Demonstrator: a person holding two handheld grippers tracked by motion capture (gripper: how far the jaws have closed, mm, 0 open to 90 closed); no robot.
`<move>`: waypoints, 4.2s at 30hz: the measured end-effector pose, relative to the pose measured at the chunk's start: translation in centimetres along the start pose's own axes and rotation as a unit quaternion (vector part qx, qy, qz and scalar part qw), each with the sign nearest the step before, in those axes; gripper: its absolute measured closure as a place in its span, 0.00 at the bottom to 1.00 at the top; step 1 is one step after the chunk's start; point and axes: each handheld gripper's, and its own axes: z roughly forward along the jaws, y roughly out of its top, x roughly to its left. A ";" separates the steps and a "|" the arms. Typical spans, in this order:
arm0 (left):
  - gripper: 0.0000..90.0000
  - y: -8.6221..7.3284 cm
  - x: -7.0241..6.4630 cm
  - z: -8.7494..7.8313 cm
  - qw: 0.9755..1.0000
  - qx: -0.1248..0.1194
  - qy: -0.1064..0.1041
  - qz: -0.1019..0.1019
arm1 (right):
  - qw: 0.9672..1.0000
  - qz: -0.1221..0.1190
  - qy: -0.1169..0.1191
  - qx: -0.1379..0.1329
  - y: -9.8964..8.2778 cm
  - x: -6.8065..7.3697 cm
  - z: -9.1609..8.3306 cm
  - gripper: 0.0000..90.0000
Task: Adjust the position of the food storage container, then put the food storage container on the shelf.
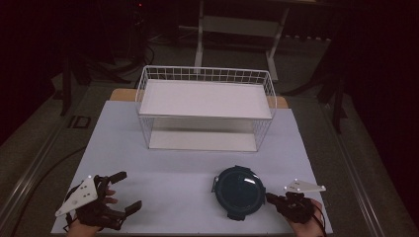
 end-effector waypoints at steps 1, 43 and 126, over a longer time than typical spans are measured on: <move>0.00 0.0 0.0 0.0 1.000 0.000 0.000 0.000 | 1.000 -0.007 0.003 0.002 0.5 0.3 0.5 1.00; 0.00 -0.3 -0.1 0.5 1.000 0.015 -0.007 0.000 | 0.994 -0.073 0.075 0.008 5.3 5.6 6.7 1.00; 0.35 -0.4 4.0 12.7 0.863 0.296 -0.062 -0.406 | 0.974 -0.073 0.110 -0.184 5.3 7.7 1.4 0.15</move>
